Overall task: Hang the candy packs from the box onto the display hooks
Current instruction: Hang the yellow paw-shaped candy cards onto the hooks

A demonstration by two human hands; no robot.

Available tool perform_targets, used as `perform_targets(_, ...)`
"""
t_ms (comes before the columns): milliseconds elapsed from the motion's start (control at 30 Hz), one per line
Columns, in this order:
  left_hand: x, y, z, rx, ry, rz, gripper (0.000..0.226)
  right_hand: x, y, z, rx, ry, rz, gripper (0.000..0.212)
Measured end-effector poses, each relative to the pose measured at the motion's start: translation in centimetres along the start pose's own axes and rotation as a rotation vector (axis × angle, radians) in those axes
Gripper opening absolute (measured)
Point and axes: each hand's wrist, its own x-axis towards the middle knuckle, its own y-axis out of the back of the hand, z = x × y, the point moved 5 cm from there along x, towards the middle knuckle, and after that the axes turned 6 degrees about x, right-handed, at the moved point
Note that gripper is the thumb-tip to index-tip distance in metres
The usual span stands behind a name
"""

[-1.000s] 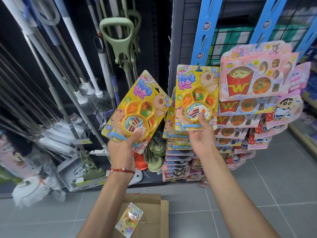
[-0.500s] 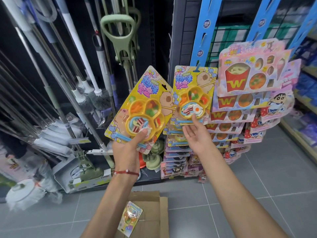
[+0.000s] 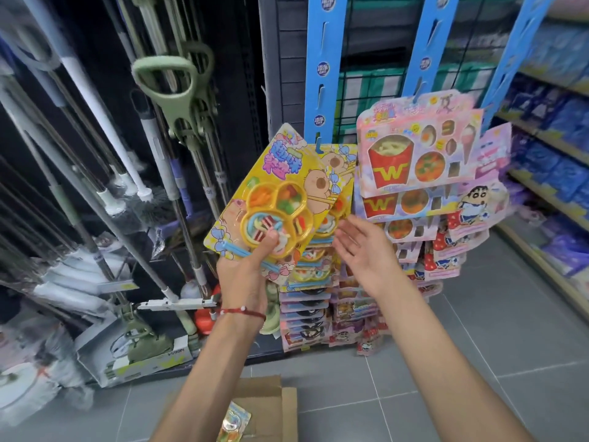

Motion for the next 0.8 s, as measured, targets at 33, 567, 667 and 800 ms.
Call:
perform_targets(33,0.1,-0.9,-0.1,-0.007,-0.014,0.008,0.04,0.1,-0.4,-0.9,-0.028,0.012,-0.044,0.007)
perform_targets(567,0.5,-10.8,0.2,-0.174,-0.181,0.148,0.053,1.2,-3.6,-11.5,-0.028,0.045,-0.419,0.02)
perform_targets(667,0.8,-11.2,0.2,-0.2,-0.178,0.159,0.05,1.4,-3.4,-11.7,-0.016,0.033,-0.427,0.021)
perform_targets(800,1.3,-11.5,0.0,-0.242,-0.154,0.158,0.052,1.7,-3.2,-11.9,-0.049,0.034,-0.411,0.026)
